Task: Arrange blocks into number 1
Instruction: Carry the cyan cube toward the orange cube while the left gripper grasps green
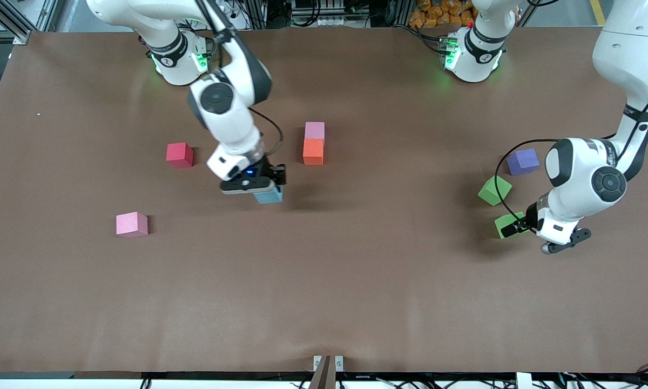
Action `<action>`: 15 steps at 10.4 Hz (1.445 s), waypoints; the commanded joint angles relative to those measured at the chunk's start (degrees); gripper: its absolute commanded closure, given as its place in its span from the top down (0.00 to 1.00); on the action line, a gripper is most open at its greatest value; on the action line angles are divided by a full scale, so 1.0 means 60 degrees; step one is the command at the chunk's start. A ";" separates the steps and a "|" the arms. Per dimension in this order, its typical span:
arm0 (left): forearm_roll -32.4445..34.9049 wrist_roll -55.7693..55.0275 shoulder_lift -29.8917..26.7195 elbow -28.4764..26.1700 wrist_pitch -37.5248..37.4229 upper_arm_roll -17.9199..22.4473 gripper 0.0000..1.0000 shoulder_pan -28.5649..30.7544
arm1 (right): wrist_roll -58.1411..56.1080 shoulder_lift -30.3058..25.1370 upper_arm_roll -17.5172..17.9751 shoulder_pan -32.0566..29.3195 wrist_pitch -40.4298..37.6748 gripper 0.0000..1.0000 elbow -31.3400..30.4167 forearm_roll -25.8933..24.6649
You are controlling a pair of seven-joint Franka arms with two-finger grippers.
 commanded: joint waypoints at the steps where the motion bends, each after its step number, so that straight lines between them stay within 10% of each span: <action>1: -0.0182 0.0039 0.0239 0.0058 0.0163 -0.0027 1.00 -0.0048 | 0.0684 0.1294 -0.0299 0.0722 -0.0170 0.62 0.1178 0.0173; 2: -0.0138 0.0126 0.0255 0.0043 0.0163 -0.0012 1.00 -0.0033 | 0.0715 0.1588 -0.0474 0.1073 -0.0156 0.62 0.1326 0.0202; 3: -0.0109 0.0171 0.0255 0.0029 0.0149 -0.0012 0.63 -0.0033 | 0.0715 0.1765 -0.0549 0.1250 -0.0156 0.62 0.1429 0.0507; 4: -0.0094 0.0403 0.0255 0.0000 0.0120 -0.0012 0.01 0.0025 | 0.0715 0.1854 -0.0593 0.1426 -0.0156 0.62 0.1459 0.0771; 15: -0.0035 0.0012 -0.0097 0.0626 -0.0841 -0.0071 0.00 -0.0836 | 0.1125 0.2221 -0.0505 0.2379 -0.0668 0.61 0.1357 0.1067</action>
